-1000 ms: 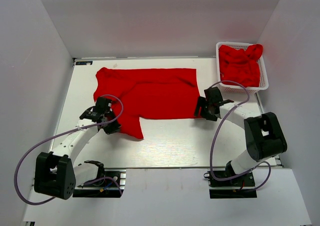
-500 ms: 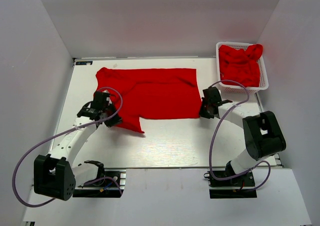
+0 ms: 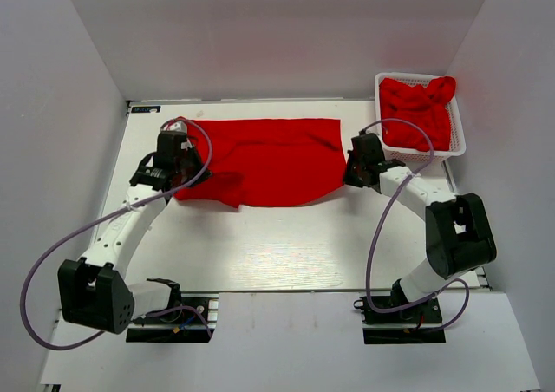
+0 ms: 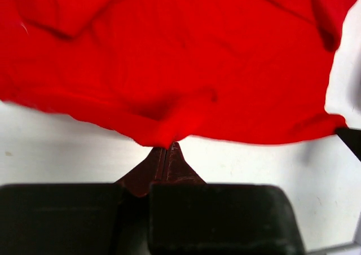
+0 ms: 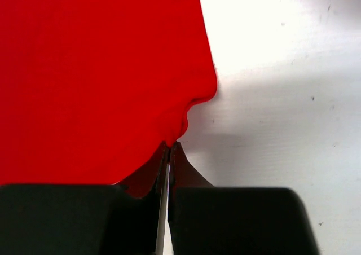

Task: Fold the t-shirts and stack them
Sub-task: Grap the side of the flattened tshirt closest away from the robot with both arms, then fold the other side of the tshirt into a rectangle

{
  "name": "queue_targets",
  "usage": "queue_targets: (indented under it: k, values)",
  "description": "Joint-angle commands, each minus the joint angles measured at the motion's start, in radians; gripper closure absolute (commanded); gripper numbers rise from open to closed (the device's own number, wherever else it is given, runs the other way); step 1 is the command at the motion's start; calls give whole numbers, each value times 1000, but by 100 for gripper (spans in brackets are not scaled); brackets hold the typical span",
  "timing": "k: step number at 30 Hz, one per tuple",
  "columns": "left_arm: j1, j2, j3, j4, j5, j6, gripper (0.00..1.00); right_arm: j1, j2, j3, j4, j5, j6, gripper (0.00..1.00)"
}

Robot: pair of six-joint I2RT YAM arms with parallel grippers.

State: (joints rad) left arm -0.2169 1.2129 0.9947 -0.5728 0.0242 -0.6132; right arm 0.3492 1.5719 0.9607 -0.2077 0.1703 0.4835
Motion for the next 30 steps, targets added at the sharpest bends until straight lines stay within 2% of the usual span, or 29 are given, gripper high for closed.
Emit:
queue_targets:
  k: [1, 11, 21, 30]
  values:
    - [7, 28, 90, 44, -81, 58, 100, 5, -3, 76, -28, 23, -37, 100]
    - [16, 134, 206, 108, -204, 153, 100, -1, 91, 252, -104, 83, -82, 100]
    - [43, 192, 240, 315, -204, 328, 100, -4, 178, 389, -137, 139, -126, 100]
    - [73, 287, 302, 372, -198, 392, 100, -7, 286, 558, -183, 164, -168, 100]
